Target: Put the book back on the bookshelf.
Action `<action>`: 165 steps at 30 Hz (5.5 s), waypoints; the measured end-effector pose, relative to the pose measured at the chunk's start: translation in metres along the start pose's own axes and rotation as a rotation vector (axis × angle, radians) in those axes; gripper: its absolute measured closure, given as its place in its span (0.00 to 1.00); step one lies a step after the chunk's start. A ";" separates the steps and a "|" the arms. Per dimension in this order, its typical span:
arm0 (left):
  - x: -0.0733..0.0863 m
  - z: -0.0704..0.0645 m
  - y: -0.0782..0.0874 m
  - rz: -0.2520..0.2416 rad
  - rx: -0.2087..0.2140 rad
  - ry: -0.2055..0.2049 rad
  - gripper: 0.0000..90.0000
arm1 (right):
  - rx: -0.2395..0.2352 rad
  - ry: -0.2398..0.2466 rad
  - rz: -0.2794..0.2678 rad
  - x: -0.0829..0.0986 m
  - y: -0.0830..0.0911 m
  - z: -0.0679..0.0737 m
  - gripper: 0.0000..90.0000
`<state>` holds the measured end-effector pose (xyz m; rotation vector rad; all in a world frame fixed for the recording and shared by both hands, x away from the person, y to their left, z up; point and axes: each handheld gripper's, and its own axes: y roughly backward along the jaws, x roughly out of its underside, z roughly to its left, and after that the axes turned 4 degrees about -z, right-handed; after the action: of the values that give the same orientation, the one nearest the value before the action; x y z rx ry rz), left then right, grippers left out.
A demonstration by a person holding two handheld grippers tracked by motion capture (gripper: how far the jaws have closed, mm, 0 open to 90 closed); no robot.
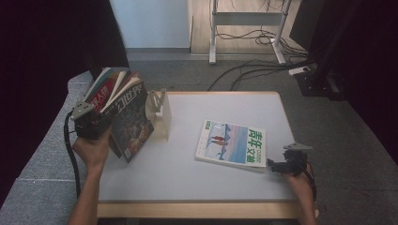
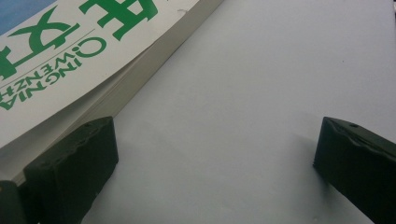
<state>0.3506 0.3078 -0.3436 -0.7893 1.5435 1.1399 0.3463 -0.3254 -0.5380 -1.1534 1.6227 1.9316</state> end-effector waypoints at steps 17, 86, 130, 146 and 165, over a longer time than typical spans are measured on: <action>0.008 0.005 0.012 0.053 0.025 -0.037 0.91 | 0.000 -0.001 -0.001 0.000 0.000 0.000 0.00; -0.045 -0.015 0.002 0.068 -0.050 -0.050 0.92 | -0.001 -0.002 0.000 0.000 0.000 0.000 0.00; 0.060 0.000 0.003 0.067 0.041 0.026 0.80 | 0.000 0.000 -0.003 0.000 0.000 0.000 0.00; 0.105 0.001 0.009 0.104 0.083 0.061 0.84 | 0.000 0.000 -0.003 0.000 0.000 0.000 0.00; 0.140 -0.001 0.001 0.166 0.044 0.056 0.92 | 0.000 -0.001 -0.002 0.000 0.000 0.000 0.00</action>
<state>0.3118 0.3162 -0.4781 -0.6787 1.7003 1.2076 0.3461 -0.3253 -0.5380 -1.1542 1.6200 1.9309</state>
